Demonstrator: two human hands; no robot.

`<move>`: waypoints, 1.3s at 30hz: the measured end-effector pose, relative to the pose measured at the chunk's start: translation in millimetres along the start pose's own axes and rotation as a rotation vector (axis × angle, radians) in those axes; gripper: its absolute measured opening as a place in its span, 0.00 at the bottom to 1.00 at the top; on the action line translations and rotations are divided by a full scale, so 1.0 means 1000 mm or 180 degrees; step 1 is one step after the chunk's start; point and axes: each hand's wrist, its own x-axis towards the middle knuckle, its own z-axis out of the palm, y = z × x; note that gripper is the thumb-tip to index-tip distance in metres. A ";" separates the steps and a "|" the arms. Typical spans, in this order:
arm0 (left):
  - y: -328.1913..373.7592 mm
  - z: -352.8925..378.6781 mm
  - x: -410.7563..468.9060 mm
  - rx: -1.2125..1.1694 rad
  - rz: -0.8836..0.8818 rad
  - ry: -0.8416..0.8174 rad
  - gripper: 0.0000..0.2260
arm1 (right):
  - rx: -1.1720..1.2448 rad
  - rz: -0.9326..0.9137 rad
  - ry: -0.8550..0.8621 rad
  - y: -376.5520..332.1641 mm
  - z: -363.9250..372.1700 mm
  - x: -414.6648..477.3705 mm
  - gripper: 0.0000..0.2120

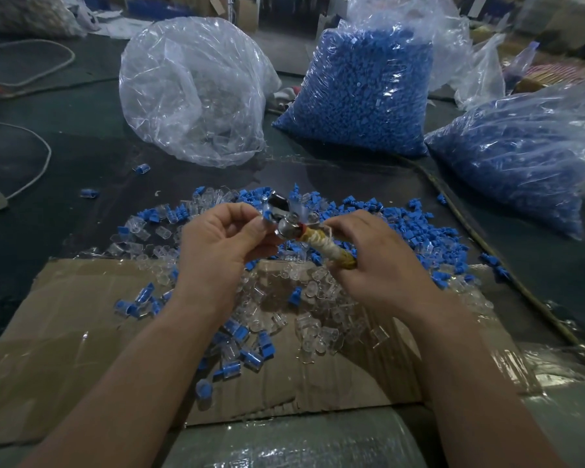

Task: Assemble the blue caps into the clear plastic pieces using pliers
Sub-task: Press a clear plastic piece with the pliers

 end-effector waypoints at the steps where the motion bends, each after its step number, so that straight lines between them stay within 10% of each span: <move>1: 0.000 0.000 0.000 0.0005 0.0003 0.0002 0.05 | 0.0031 0.0009 -0.0026 -0.001 0.000 0.000 0.19; 39: 0.014 -0.022 0.007 0.0571 -0.0124 -0.0275 0.03 | 0.0367 0.0292 -0.0047 0.007 -0.004 0.001 0.17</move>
